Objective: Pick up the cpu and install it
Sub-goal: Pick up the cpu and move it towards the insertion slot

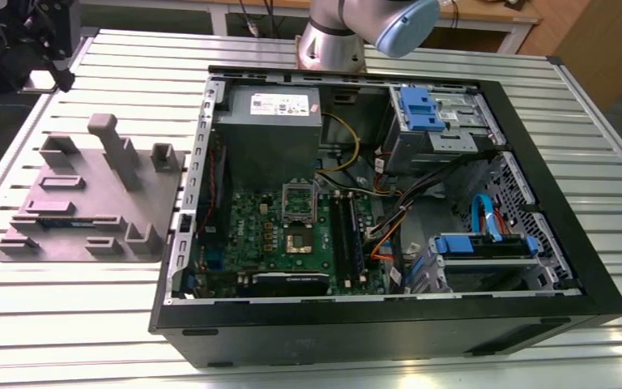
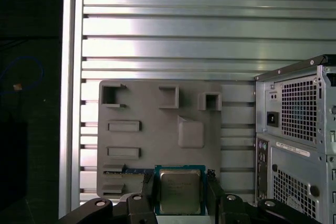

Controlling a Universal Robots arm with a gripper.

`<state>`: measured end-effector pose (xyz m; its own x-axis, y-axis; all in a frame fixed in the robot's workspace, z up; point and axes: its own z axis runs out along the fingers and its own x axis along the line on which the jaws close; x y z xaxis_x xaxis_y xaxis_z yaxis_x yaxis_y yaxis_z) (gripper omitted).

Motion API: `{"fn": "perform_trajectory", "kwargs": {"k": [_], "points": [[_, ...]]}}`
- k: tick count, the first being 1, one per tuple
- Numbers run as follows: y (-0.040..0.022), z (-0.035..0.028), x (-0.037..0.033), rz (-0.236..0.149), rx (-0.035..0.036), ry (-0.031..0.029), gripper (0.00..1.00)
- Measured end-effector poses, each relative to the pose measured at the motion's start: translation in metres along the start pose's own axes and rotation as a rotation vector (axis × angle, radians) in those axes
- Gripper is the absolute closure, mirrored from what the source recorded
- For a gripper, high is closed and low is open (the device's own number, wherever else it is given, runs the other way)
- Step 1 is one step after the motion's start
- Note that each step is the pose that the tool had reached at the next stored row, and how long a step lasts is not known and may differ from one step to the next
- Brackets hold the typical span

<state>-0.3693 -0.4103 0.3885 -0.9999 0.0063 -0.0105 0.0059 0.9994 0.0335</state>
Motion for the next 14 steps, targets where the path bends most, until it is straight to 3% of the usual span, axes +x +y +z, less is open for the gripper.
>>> {"fn": "perform_trajectory", "kwargs": {"k": [14], "points": [[0.0000,0.0001,-0.0029,0.000,0.0000,-0.0001,0.53]]}}
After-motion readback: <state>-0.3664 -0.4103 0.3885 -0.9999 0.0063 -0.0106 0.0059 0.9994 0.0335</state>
